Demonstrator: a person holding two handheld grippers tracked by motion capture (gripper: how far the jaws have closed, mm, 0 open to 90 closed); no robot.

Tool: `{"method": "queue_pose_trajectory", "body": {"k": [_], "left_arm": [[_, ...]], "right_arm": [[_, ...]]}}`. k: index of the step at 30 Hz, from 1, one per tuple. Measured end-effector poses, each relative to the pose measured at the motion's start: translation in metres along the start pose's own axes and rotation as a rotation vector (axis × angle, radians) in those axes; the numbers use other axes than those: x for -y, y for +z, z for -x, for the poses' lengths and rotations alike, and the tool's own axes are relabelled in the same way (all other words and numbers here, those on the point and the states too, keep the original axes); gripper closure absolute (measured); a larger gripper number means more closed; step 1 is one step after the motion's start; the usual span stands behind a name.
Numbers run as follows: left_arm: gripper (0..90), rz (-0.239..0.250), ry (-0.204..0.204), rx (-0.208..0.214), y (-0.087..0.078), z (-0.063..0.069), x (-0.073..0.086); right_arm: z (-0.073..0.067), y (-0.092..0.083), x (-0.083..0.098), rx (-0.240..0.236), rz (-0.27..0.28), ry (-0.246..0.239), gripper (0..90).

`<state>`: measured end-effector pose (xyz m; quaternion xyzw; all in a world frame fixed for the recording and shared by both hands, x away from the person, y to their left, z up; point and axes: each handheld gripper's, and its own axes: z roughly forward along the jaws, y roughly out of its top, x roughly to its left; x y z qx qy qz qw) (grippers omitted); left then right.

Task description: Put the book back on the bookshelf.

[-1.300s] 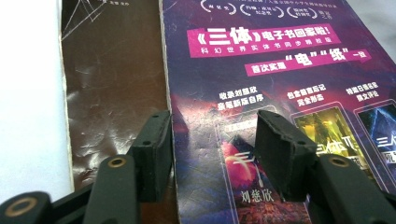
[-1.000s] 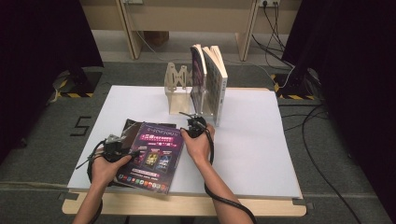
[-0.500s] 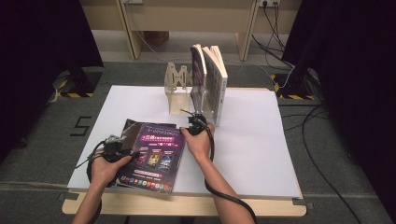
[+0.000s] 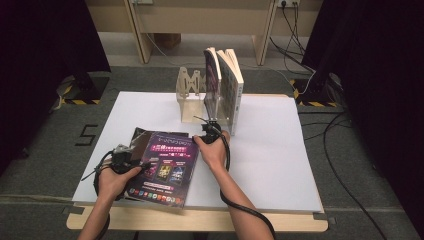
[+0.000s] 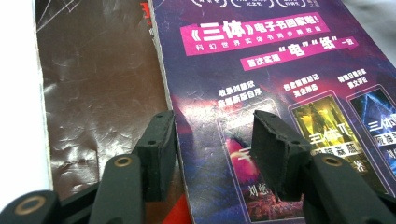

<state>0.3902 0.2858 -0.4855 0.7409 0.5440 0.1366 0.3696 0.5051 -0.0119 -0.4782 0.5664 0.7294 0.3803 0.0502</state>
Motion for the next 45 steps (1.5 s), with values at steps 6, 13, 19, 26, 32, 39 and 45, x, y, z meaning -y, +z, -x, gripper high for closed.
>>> {"method": "queue_pose_trajectory", "body": {"k": [6, 13, 19, 26, 32, 39, 45], "left_arm": [[49.0, 0.000, 0.000, 0.000, 0.0002, 0.0001, -0.0001], [49.5, 0.000, 0.009, -0.003, 0.0001, 0.0004, 0.0000], [49.7, 0.000, 0.012, -0.003, 0.0001, 0.0003, -0.0001], [49.7, -0.003, 0.015, -0.007, 0.0001, 0.0009, -0.0001], [49.7, 0.001, 0.013, -0.017, 0.0005, 0.0024, 0.0003], [49.9, 0.000, 0.016, -0.032, 0.0010, 0.0043, -0.0001], [50.0, -0.002, 0.015, -0.038, 0.0011, 0.0050, -0.0003]], "right_arm": [[0.0009, 0.0038, 0.0006, -0.012, -0.011, -0.001, 52.5], [-0.0001, 0.0060, 0.0014, -0.027, -0.015, 0.016, 51.9], [0.0001, 0.0085, -0.0010, -0.028, -0.012, 0.011, 51.6], [-0.0015, 0.0090, 0.0000, -0.022, -0.008, 0.020, 51.7], [0.0004, 0.0083, 0.0004, -0.035, -0.012, 0.035, 52.5], [-0.0003, 0.0085, 0.0007, -0.031, -0.006, 0.053, 52.9], [-0.0014, 0.0063, -0.0015, -0.023, -0.004, 0.060, 55.0]]}}
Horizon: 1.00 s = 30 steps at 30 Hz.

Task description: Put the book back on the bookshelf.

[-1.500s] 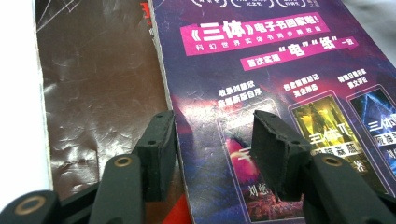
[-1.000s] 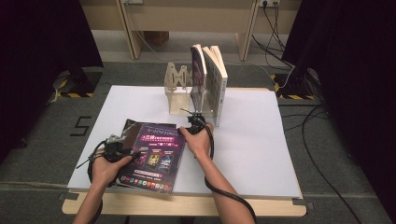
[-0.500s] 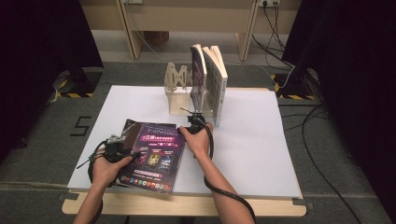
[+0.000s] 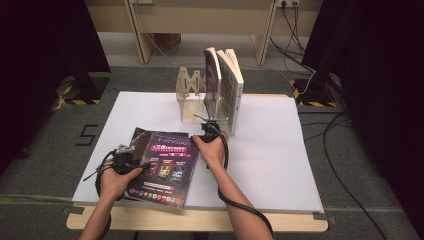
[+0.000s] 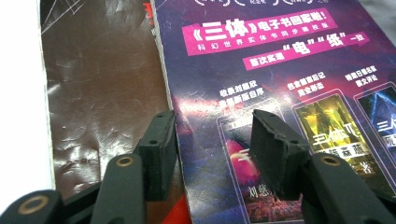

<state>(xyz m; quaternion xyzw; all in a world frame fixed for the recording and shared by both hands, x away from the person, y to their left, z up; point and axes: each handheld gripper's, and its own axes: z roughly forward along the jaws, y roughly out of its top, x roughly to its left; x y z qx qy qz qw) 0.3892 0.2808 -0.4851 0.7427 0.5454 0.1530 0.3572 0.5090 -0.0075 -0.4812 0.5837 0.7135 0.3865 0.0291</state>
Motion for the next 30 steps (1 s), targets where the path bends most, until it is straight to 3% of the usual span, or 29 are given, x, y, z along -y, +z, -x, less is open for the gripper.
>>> {"method": "queue_pose_trajectory", "body": {"k": [11, 30], "left_arm": [[50.6, 0.007, -0.009, -0.021, 0.000, 0.003, 0.001], [51.1, 0.010, -0.012, -0.021, 0.000, 0.004, 0.001]], "right_arm": [[-0.004, -0.014, -0.002, -0.040, 0.055, 0.018, 55.6], [0.009, -0.009, 0.008, -0.057, -0.010, 0.070, 54.3]]}}
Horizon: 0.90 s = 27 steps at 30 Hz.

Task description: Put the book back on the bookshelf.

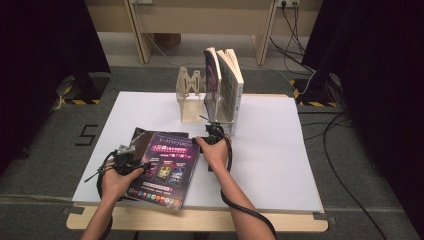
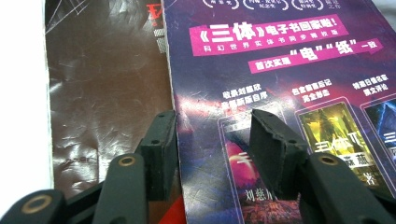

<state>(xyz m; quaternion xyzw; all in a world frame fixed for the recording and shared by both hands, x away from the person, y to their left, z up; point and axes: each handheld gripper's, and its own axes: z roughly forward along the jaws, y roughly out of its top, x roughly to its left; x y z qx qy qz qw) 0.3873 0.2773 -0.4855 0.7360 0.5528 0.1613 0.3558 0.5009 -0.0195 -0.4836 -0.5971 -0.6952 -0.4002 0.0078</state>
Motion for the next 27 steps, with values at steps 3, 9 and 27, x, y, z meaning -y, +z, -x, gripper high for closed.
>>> {"method": "queue_pose_trajectory", "body": {"k": [3, 9, 27], "left_arm": [[51.2, 0.000, 0.001, -0.002, -0.0001, 0.0002, 0.0000], [51.2, 0.000, 0.001, -0.003, -0.0001, 0.0004, 0.0000], [51.1, -0.001, 0.002, -0.016, -0.0004, 0.0018, -0.0001]], "right_arm": [[-0.0007, 0.0013, 0.0018, 0.003, -0.001, 0.011, 54.1], [0.0001, 0.0008, 0.0033, -0.001, 0.004, 0.013, 54.9], [-0.0039, -0.0065, 0.0005, -0.050, 0.051, 0.073, 59.9]]}}
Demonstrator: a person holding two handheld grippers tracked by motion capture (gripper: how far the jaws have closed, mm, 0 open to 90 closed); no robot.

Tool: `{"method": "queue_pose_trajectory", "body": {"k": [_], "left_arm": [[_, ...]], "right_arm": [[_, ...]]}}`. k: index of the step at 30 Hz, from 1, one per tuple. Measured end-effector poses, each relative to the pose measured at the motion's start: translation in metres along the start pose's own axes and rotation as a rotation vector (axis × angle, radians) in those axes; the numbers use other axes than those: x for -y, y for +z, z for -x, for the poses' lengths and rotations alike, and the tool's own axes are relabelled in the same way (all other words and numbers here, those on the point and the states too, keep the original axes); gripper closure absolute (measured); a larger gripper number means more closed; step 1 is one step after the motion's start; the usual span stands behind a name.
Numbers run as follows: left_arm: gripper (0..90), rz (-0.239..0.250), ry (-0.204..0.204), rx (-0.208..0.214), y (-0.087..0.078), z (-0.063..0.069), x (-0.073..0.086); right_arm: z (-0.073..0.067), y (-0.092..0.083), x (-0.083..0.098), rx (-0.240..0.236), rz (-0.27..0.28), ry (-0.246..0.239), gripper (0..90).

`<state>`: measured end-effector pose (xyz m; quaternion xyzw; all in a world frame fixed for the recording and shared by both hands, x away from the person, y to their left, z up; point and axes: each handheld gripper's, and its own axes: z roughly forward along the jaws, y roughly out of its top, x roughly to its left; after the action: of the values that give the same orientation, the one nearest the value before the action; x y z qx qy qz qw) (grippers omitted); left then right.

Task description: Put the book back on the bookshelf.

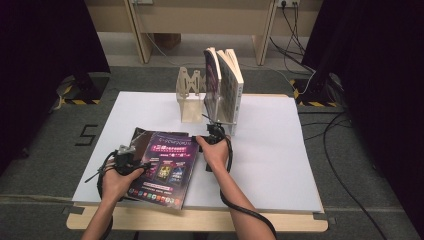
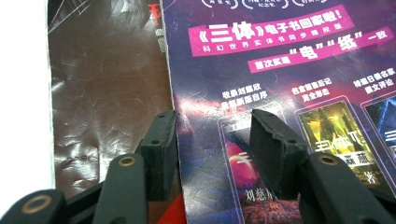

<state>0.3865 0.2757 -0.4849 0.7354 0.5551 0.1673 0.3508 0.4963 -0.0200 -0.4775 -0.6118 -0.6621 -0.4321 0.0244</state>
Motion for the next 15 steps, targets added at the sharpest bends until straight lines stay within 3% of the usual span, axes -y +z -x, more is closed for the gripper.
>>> {"method": "queue_pose_trajectory", "body": {"k": [8, 12, 15], "left_arm": [[51.4, -0.006, 0.004, -0.002, -0.001, -0.001, 0.000], [51.4, -0.001, -0.006, 0.001, 0.000, -0.001, 0.000], [51.4, 0.001, -0.009, 0.005, 0.000, -0.002, 0.000]], "right_arm": [[-0.004, -0.006, -0.002, -0.050, 0.034, -0.004, 64.8], [-0.009, -0.003, -0.001, -0.103, -0.026, 0.002, 68.2], [-0.014, 0.004, 0.005, -0.071, -0.046, -0.050, 69.7]]}}
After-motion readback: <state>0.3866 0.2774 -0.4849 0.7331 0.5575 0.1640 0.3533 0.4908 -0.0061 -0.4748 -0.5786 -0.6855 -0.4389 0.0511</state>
